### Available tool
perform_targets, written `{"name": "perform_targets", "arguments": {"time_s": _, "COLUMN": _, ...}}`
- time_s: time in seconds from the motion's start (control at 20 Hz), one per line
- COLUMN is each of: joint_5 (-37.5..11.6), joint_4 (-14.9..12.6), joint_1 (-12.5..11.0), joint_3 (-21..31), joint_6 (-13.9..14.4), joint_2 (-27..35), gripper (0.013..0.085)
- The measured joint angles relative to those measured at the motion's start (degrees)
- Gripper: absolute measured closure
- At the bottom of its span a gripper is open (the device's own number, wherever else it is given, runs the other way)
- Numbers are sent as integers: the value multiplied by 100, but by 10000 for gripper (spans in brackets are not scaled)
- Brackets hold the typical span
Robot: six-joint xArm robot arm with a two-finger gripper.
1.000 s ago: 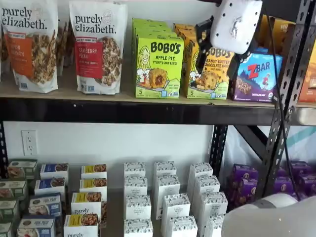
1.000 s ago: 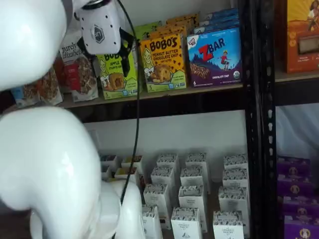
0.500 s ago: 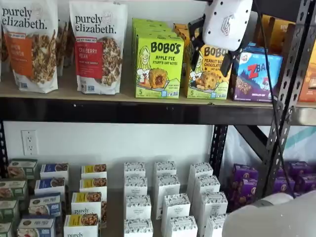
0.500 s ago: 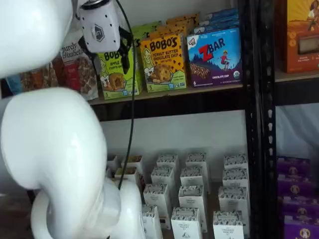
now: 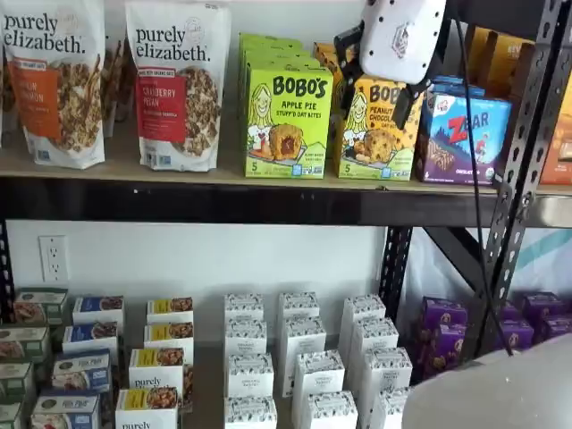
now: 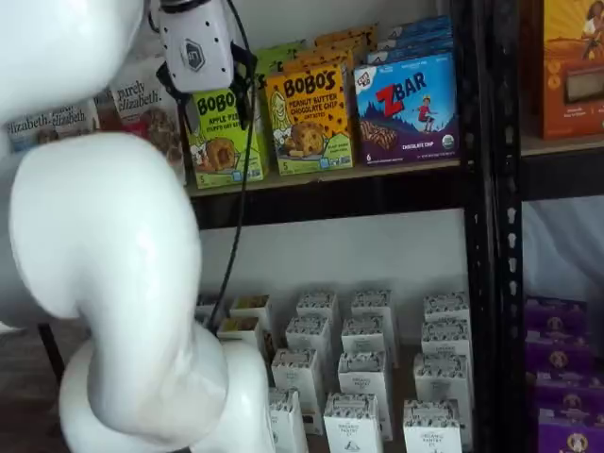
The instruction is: Pick the green box on the top shelf, the fourth from the left
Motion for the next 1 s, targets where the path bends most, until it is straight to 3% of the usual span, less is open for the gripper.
{"name": "perform_targets", "arguments": {"time_s": 0.15, "joint_5": 195, "joint_4": 18, "joint_1": -18, "joint_3": -221, "joint_6": -3, "joint_2": 245, "gripper": 130}}
{"name": "perform_targets", "arguments": {"time_s": 0.6, "joint_5": -306, "joint_4": -160, "joint_1": 144, "joint_3": -259, "joint_6": 120, "joint_2": 445, "gripper": 130}}
{"name": "perform_targets", "arguments": {"time_s": 1.0, "joint_5": -548, "joint_4": -2, "joint_1": 303, "joint_3": -321, "joint_6": 257, "joint_2": 624, "gripper": 130}}
